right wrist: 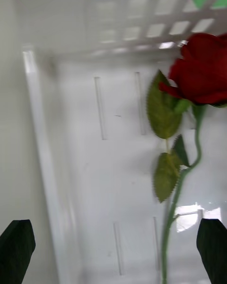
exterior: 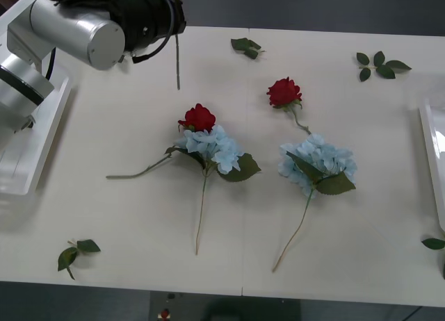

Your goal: Put the red flowers into the right box and the blue flowers into the left box

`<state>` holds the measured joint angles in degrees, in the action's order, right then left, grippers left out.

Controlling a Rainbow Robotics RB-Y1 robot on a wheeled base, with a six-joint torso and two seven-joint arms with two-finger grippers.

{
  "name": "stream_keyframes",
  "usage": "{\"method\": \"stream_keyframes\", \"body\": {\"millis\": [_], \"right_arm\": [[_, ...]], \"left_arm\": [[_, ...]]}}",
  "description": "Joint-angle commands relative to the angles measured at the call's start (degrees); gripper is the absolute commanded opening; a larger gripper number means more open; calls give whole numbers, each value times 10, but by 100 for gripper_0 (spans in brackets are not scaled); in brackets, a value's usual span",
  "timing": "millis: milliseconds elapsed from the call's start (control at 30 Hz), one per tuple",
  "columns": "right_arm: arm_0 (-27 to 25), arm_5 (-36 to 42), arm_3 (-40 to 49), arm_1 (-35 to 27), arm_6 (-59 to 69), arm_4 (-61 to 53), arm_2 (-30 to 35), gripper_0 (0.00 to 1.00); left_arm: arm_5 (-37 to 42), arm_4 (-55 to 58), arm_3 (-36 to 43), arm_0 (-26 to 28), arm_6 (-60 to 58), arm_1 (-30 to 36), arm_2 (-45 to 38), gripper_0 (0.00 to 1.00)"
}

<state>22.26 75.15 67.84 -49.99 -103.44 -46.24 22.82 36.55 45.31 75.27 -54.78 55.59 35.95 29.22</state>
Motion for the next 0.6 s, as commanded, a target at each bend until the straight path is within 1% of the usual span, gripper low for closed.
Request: {"method": "stream_keyframes", "body": {"millis": [33, 200, 333, 400, 500, 600], "right_arm": [[10, 47, 52, -21, -43, -62, 26, 100], [11, 124, 89, -21, -53, -150, 50, 100], [15, 176, 100, -22, -59, -228, 67, 100], [17, 201, 101, -21, -66, -280, 74, 100], [19, 220, 101, -21, -75, -341, 78, 100], [22, 229, 102, -21, -119, -402, 79, 100]], "left_arm": [[-4, -66, 25, -60, -92, -33, -7, 0], [-4, -166, 28, -83, -232, -80, -7, 0], [-4, -216, 42, -87, -311, -109, -7, 0], [-3, -260, 51, -87, -368, -134, -7, 0], [28, -335, 67, -87, -443, -163, -6, 0], [55, -414, 78, -87, -517, -192, 8, 0]]}}
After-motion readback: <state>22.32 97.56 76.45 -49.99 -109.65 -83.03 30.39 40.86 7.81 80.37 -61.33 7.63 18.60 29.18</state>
